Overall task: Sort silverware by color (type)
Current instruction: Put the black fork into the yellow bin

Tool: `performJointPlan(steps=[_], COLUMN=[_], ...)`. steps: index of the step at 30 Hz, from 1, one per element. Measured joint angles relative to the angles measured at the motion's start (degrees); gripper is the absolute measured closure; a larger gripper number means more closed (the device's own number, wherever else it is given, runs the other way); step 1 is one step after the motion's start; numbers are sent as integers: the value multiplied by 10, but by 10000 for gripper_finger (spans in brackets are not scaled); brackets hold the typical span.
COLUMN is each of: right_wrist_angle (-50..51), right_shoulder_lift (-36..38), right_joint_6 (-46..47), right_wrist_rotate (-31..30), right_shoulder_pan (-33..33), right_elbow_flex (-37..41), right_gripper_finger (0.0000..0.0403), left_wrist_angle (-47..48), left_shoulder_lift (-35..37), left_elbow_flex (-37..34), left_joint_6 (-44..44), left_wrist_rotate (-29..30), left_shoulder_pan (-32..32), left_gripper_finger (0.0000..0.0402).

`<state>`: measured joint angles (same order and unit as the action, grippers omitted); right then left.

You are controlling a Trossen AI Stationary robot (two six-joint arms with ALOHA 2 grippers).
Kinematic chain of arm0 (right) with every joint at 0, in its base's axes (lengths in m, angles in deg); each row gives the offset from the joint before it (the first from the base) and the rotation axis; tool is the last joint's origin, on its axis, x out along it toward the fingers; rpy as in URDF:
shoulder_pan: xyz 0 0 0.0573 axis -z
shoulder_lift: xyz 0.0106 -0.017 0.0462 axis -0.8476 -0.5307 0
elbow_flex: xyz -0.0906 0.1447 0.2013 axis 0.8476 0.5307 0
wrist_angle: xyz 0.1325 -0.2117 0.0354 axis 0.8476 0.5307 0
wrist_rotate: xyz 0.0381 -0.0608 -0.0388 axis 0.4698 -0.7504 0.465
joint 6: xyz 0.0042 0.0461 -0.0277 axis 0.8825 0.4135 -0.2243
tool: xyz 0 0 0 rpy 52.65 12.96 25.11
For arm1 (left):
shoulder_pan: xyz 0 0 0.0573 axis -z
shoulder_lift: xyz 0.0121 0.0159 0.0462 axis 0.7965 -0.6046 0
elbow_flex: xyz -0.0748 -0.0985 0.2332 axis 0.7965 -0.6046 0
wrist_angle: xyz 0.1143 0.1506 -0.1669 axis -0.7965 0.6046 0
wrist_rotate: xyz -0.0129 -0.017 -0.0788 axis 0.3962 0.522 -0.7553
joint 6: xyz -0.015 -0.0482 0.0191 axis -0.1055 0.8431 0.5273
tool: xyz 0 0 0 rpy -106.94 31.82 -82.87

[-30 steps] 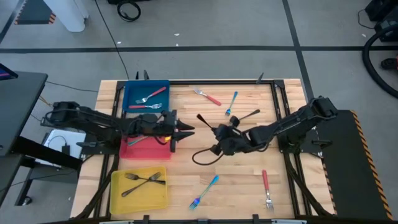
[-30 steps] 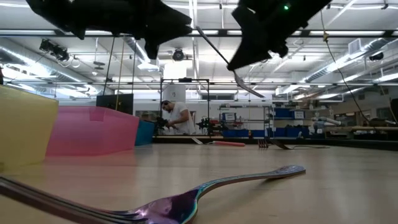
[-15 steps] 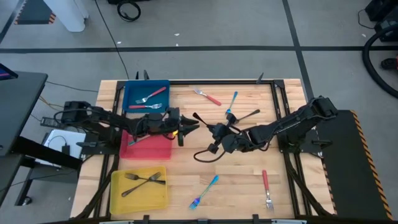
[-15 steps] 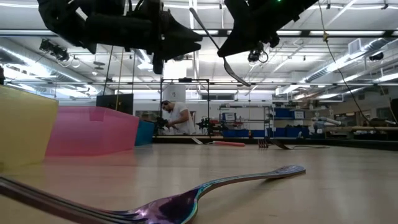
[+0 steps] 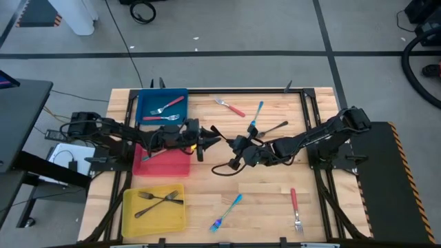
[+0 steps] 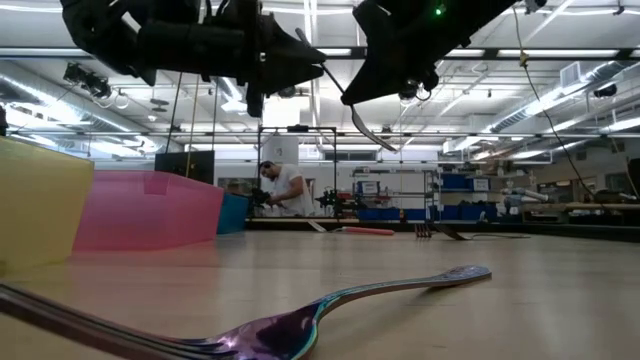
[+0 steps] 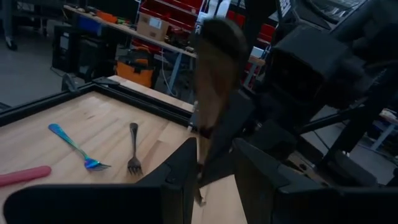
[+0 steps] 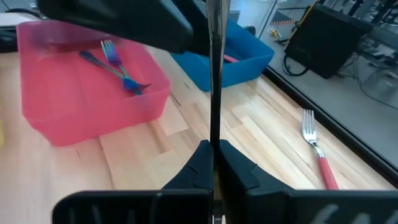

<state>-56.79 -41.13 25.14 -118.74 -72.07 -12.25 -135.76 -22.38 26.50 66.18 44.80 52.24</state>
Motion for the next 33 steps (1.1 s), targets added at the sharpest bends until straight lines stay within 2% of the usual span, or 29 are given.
performJointPlan(steps=[15, 18, 24, 33], right_wrist_angle=[-13, -13, -12, -10], right_shoulder_lift=[0, 0, 0, 0], right_joint_6=[17, 18, 15, 15], right_wrist_rotate=[68, 85, 83, 97], right_shoulder_pan=[1, 1, 1, 1], right_elbow_flex=[0, 0, 0, 0], right_gripper_finger=[392, 392, 392, 382], left_wrist_angle=[-11, -11, -11, -5], left_shoulder_lift=[0, 0, 0, 0], left_elbow_flex=[0, 0, 0, 0], left_joint_6=[-13, -29, -46, -49], left_wrist_rotate=[-2, -4, -7, -17], left_shoulder_pan=[-11, -10, -10, -10], left_gripper_finger=[304, 322, 390, 398])
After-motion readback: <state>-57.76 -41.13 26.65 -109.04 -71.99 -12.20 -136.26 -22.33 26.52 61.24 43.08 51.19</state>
